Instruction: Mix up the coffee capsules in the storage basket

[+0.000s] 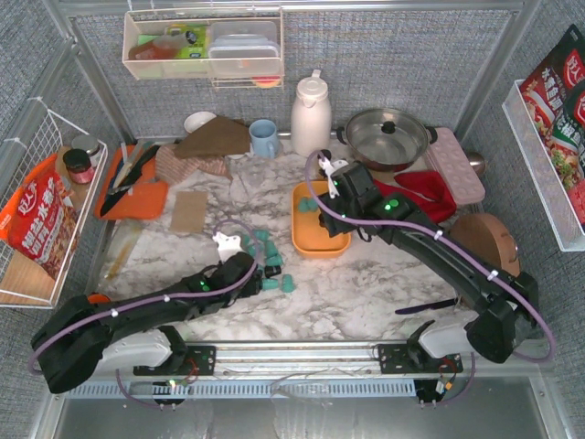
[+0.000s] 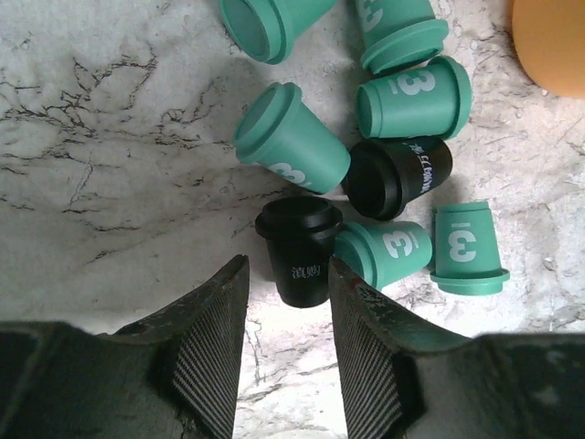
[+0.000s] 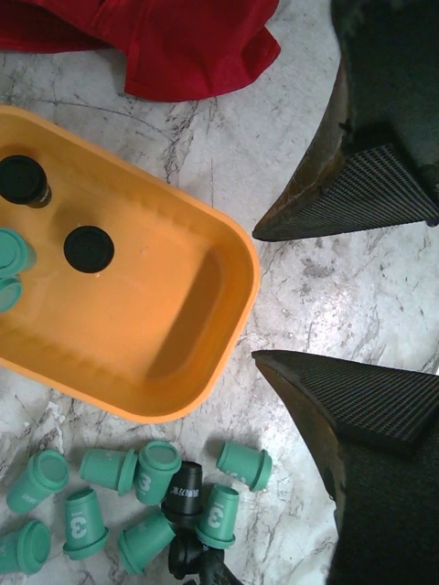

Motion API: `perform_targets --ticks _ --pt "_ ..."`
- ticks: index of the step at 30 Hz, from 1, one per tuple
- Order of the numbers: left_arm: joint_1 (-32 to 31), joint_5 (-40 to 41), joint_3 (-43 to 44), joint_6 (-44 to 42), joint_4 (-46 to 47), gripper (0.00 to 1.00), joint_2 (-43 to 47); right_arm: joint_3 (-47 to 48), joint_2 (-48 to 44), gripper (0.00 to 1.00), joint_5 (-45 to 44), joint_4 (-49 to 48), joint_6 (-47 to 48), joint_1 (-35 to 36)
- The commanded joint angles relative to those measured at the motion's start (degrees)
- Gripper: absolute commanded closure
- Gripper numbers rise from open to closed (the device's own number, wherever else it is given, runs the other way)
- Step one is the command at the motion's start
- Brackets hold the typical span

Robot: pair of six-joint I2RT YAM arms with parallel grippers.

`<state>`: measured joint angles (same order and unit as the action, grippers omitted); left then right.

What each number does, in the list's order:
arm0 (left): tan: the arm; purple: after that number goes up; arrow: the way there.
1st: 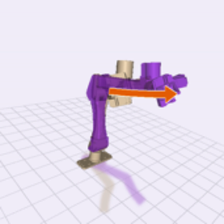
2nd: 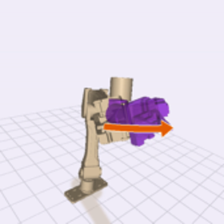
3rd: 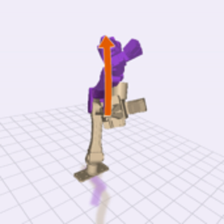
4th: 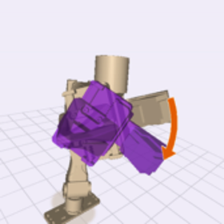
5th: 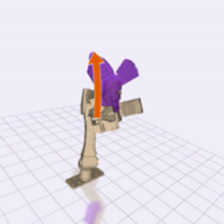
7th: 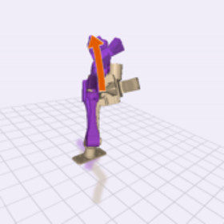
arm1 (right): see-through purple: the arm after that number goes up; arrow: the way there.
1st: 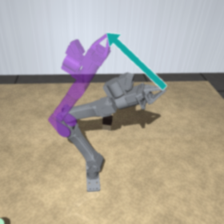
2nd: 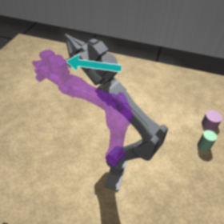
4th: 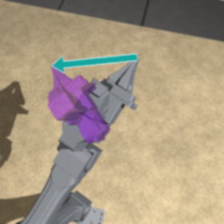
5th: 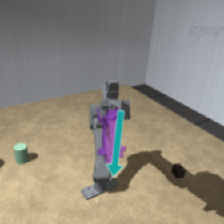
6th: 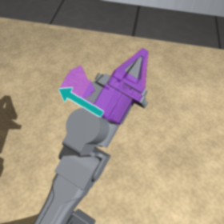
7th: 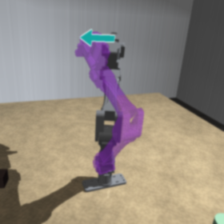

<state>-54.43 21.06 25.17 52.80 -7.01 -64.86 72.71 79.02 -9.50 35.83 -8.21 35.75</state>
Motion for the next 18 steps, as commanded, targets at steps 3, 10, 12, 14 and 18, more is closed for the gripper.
perform_targets --ticks 3,10,12,14,18 --pt "-0.53 1.92 0.37 0.3 2.35 0.53 -3.16 -0.63 -1.78 0.44 0.53 0.17 -0.24 0.1" --pt "-1.27 3.01 1.38 -0.23 2.6 0.62 -8.05 -0.87 -2.36 0.44 0.74 0.71 -0.14 0.11" --pt "-1.29 3.63 1.23 -0.21 2.15 0.63 -8.64 -1.18 -2.66 0.44 0.88 0.7 -0.14 0.06" --pt "-1.35 4.49 0.96 -0.41 2.07 0.67 -8.63 -1.46 -2.94 0.44 0.88 0.71 -0.06 0.06" --pt "-1.38 5.17 1.36 -2.93 2.31 0.82 -8.04 -1.48 -3.25 0.44 1.02 0.85 -0.05 0.08"
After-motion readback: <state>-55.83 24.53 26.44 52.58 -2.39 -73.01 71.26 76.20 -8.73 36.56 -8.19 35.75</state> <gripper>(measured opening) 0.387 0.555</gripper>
